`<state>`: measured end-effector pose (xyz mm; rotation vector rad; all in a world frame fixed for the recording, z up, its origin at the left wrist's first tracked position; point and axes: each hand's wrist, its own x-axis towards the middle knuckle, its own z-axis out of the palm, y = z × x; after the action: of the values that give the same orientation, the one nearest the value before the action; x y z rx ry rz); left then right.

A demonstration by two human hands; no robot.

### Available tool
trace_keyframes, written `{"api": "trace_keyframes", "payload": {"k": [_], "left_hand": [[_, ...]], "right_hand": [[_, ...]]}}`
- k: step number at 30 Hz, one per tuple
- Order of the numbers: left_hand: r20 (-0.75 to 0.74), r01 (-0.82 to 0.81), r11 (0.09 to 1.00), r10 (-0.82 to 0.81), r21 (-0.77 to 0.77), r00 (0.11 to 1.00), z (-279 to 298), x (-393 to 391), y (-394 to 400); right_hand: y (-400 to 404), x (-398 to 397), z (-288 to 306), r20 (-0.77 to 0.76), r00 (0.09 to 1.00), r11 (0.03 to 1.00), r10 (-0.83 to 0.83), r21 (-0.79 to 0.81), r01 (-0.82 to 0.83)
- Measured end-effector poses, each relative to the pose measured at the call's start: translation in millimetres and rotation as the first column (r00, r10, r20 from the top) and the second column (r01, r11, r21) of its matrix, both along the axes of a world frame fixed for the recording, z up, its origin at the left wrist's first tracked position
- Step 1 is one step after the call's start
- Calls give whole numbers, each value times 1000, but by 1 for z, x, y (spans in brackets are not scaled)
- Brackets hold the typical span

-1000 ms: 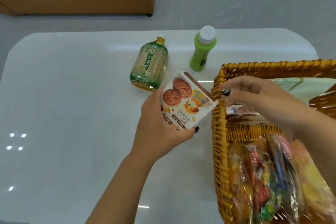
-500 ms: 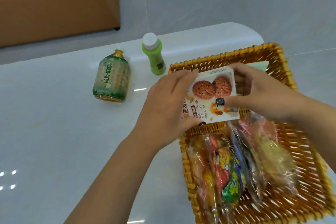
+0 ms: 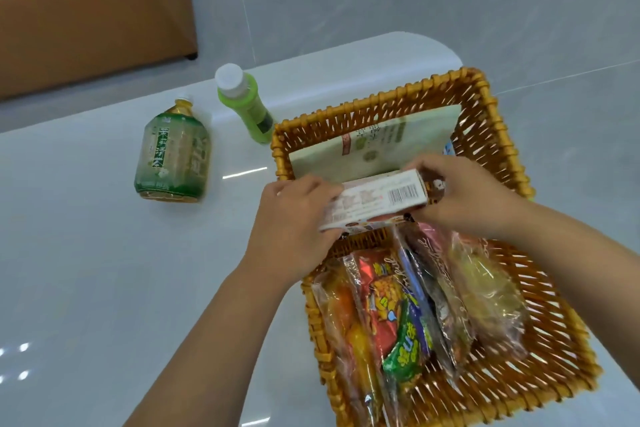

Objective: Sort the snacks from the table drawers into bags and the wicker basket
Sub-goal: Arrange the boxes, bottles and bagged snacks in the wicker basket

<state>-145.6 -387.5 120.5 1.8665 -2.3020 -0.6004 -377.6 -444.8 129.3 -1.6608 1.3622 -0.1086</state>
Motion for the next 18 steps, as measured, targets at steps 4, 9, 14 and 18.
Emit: {"api": "trace_keyframes", "payload": {"k": [4, 9, 14, 18], "left_hand": [[122, 8, 998, -1, -58, 993, -17, -5, 7], [228, 10, 999, 0, -44, 974, -24, -15, 2], [235, 16, 999, -6, -41, 972, -30, -20, -3], [244, 25, 999, -16, -34, 970, -33, -18, -2]], "right_hand": [[10, 3, -21, -100, 995, 999, 26, -45, -31], [12, 6, -27, -178, 983, 998, -45, -43, 38], [3, 11, -22, -177, 978, 984, -112, 116, 134], [-6, 9, -24, -222, 972, 977, -81, 173, 121]]}}
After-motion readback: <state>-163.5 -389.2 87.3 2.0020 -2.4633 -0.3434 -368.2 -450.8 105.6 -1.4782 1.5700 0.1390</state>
